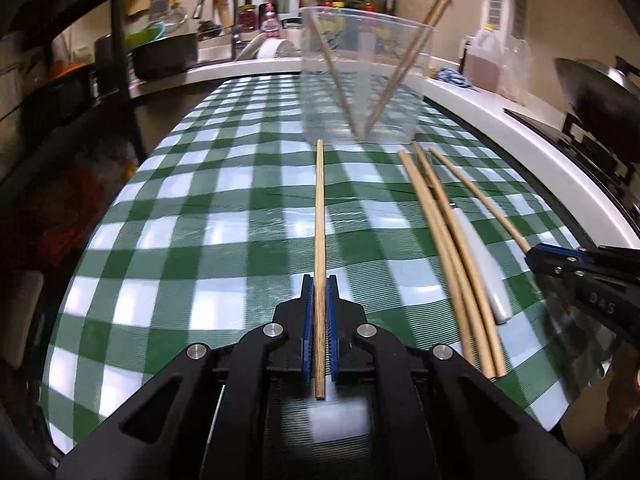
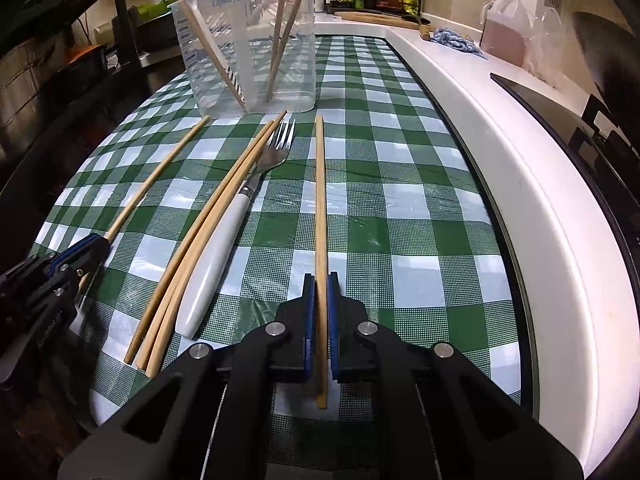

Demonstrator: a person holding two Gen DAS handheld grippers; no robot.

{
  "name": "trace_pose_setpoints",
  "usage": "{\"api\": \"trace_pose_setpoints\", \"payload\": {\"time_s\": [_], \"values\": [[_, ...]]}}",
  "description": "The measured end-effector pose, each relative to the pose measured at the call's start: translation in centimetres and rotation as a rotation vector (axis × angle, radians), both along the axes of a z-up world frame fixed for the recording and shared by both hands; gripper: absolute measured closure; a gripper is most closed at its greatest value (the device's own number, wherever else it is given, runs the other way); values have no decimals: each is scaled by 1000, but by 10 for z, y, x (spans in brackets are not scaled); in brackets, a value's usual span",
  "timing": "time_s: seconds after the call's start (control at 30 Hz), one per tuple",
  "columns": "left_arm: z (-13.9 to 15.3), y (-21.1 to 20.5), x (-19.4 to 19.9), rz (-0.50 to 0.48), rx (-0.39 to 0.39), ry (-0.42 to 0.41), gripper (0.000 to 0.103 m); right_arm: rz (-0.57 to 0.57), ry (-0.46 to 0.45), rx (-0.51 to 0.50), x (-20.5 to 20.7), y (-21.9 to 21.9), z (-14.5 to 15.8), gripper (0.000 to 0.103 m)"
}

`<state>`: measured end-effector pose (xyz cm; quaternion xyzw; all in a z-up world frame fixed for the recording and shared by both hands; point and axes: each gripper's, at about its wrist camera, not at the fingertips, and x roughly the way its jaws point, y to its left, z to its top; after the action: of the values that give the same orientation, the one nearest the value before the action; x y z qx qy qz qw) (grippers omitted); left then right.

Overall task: Organize utensils
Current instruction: 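Close the left gripper on a chopstick while the right gripper grasps another chopstick, then lift both held chopsticks off the cloth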

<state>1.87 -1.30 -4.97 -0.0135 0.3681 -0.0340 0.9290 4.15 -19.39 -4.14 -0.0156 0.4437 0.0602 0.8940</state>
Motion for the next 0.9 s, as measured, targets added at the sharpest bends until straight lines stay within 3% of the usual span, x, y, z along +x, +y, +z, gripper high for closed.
{"api": "trace_pose_setpoints", "payload": {"time_s": [0.1, 0.37, 0.5, 0.9], "values": [[-1, 3, -2, 9, -2, -5, 97, -21, 2, 9, -1, -3, 0, 88], [-2, 2, -5, -9, 13, -29, 96, -36, -15, 4, -8, 0, -1, 85], [-2, 3, -3, -15, 1, -33, 96, -11, -38, -15, -9, 7, -2, 97], [-3, -1, -8, -40, 0, -33, 97, -51, -47, -8, -7, 3, -3, 96]]}}
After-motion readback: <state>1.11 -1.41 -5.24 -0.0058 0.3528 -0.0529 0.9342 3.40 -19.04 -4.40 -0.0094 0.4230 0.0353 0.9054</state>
